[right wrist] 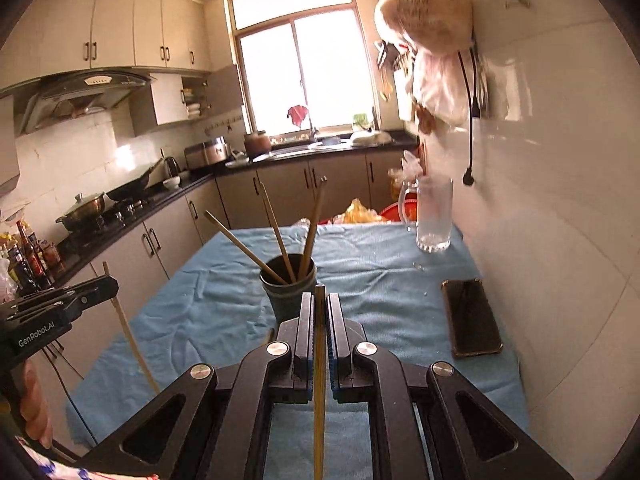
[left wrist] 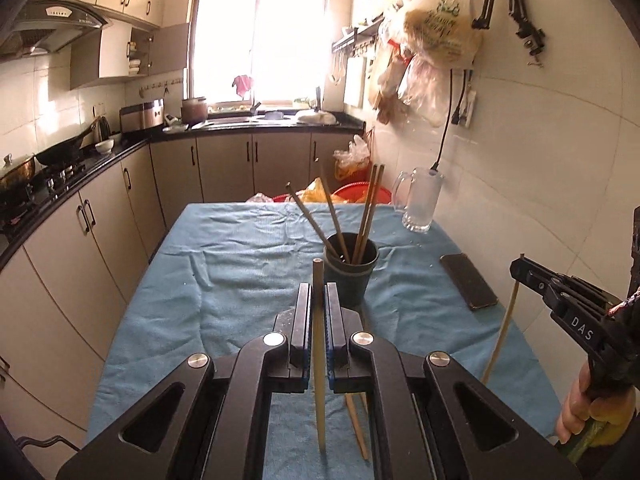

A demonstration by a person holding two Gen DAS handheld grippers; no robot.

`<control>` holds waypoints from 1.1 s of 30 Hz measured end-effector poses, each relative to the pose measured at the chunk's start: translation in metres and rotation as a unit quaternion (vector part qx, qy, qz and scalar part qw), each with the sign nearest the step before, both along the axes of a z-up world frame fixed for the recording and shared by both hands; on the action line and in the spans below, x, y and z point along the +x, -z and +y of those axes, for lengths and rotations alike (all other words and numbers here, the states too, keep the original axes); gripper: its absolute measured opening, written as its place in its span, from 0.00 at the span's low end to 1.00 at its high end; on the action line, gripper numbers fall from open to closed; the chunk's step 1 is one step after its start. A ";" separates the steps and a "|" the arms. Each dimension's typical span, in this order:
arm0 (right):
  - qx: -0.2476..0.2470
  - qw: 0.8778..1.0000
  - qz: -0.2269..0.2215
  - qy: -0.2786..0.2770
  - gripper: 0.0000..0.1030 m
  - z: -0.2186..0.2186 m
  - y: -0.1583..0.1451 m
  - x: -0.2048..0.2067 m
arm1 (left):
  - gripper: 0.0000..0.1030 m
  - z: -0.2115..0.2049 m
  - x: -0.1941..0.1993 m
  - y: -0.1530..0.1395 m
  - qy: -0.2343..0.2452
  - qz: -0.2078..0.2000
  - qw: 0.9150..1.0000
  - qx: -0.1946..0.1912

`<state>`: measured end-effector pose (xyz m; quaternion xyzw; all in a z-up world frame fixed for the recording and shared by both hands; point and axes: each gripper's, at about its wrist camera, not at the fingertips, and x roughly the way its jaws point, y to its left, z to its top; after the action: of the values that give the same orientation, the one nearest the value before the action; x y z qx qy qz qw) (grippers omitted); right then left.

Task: Organize utensils
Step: 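Carry the held chopsticks above the black holder while both grippers stay closed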

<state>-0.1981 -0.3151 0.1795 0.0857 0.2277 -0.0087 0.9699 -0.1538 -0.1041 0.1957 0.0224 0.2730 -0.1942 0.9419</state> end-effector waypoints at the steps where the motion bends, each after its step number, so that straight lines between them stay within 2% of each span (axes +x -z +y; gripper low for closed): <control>1: -0.001 1.000 -0.004 0.000 0.05 0.001 -0.003 -0.003 | 0.05 0.000 -0.004 -0.003 0.002 -0.003 1.000 -0.003; 8: -0.004 1.000 -0.025 0.002 0.05 0.005 -0.016 -0.009 | 0.05 -0.001 -0.015 -0.018 0.010 -0.021 1.000 -0.011; 17: -0.006 0.999 -0.035 -0.004 0.05 0.009 -0.030 -0.001 | 0.05 0.001 -0.008 -0.034 0.025 -0.015 0.999 -0.028; 22: -0.010 0.999 -0.040 -0.009 0.05 0.011 -0.036 0.003 | 0.05 -0.004 -0.005 -0.042 0.017 -0.031 0.999 -0.014; 33: -0.015 0.999 -0.042 -0.019 0.05 0.018 -0.040 0.012 | 0.05 -0.012 -0.009 -0.042 -0.010 -0.064 0.997 0.032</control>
<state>-0.1860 -0.2972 0.2192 0.0671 0.1878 0.0096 0.9799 -0.1623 -0.1164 0.2382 0.0624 0.2185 -0.1737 0.9582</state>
